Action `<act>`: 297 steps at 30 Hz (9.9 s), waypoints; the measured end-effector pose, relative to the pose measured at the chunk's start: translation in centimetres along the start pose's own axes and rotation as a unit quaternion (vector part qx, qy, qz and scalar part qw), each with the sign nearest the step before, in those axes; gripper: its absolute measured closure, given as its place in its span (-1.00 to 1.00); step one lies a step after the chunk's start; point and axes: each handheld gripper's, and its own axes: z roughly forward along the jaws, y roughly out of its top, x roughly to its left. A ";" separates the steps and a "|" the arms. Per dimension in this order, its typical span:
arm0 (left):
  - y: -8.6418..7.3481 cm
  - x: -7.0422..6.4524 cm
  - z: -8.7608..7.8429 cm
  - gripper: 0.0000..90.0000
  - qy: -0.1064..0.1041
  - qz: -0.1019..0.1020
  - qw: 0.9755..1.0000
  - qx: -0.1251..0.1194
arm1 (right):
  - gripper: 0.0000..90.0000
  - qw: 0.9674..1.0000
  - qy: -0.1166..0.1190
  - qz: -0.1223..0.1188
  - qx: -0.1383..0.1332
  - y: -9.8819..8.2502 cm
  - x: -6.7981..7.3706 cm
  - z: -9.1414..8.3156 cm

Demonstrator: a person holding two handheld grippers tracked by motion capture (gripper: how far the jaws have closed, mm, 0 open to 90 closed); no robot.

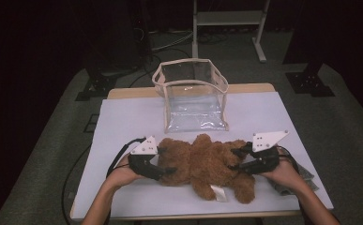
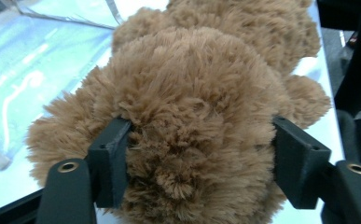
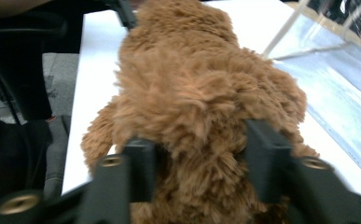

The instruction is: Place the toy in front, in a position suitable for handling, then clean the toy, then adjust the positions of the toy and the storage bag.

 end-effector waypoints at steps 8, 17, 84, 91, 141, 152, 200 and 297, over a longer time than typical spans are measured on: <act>0.9 -0.4 -0.1 -0.23 -0.031 -0.023 0.999 -0.012 | 0.53 1.000 0.010 0.026 0.013 0.9 -0.7 -0.5; 1.0 -0.9 0.1 -0.27 -0.025 -0.014 1.000 -0.004 | 0.47 0.999 0.026 0.033 0.028 0.6 -0.8 -1.1; 0.9 -0.2 -3.4 -0.76 0.037 0.005 0.999 -0.021 | -0.21 0.998 0.002 -0.018 0.066 12.2 -7.7 1.6; 0.8 -0.1 -3.5 -0.77 0.036 0.004 0.999 -0.019 | -0.21 0.996 0.013 -0.026 0.081 14.0 -9.1 2.5; -0.1 -0.2 -4.4 -0.79 0.037 -0.006 0.999 -0.012 | -0.12 0.984 -0.013 -0.037 0.172 20.3 -19.8 8.4; -0.3 -0.3 -4.6 -0.79 0.035 -0.005 0.999 -0.012 | 0.04 0.980 -0.020 -0.031 0.193 19.5 -20.9 9.8; 0.0 -0.8 -5.3 -0.79 0.045 -0.005 0.999 -0.012 | 0.63 0.981 0.050 -0.052 0.179 15.6 -9.7 4.2; -1.1 -0.7 -4.8 -0.79 0.042 -0.019 0.999 -0.001 | -0.58 0.979 0.031 -0.105 0.174 5.8 1.7 8.2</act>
